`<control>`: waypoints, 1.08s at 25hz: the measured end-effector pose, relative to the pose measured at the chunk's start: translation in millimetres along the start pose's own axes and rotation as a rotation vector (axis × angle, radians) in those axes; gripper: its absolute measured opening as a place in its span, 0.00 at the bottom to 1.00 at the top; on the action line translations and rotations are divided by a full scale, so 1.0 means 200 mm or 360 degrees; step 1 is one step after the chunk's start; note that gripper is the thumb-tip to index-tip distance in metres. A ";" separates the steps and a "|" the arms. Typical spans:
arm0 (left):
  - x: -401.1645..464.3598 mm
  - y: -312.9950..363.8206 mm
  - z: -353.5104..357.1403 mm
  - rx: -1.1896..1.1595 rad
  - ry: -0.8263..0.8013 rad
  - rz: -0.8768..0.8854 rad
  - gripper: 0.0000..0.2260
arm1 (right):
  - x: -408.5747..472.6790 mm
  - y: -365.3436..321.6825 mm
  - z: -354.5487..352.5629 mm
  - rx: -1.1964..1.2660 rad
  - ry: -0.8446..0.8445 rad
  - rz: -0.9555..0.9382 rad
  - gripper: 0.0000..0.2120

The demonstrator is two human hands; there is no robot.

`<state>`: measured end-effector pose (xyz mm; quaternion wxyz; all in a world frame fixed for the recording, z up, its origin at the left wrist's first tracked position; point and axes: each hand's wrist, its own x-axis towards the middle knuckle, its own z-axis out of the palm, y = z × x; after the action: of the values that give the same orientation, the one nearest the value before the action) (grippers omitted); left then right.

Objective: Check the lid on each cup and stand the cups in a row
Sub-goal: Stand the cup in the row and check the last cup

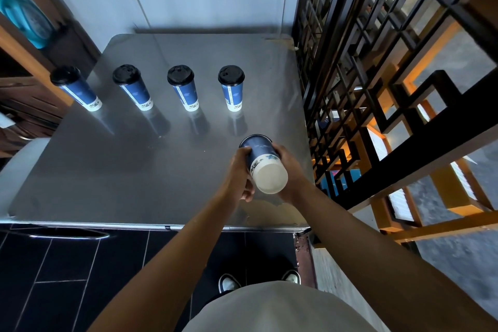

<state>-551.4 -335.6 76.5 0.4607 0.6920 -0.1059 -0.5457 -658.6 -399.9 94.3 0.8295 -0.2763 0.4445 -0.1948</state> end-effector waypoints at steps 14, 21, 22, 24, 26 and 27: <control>-0.07 0.06 -0.02 -0.0314 -0.0032 -0.0126 0.26 | 0.00 0.02 0.05 0.0116 0.0177 -0.0087 0.24; -0.09 0.08 -0.03 -0.0174 -0.0121 -0.0177 0.25 | 0.04 0.02 0.03 0.0031 0.0110 -0.0072 0.20; -0.09 0.08 -0.04 -0.0142 -0.0104 -0.0184 0.27 | 0.05 0.03 0.03 -0.0057 0.0126 -0.0089 0.20; -0.08 0.07 -0.06 -0.0161 -0.0130 -0.0136 0.26 | 0.07 0.02 0.01 -0.0336 0.0172 -0.0174 0.19; -0.08 0.07 -0.06 -0.0207 -0.0194 -0.0062 0.24 | 0.08 0.02 0.02 -0.0521 0.0177 -0.0235 0.17; -0.08 0.08 -0.05 -0.0239 -0.0185 -0.0044 0.24 | 0.08 0.02 0.02 -0.0537 0.0165 -0.0240 0.16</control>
<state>-543.8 -328.0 99.2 0.4969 0.6241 -0.0815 -0.5975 -646.9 -404.9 83.3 0.7305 -0.4336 0.4911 -0.1930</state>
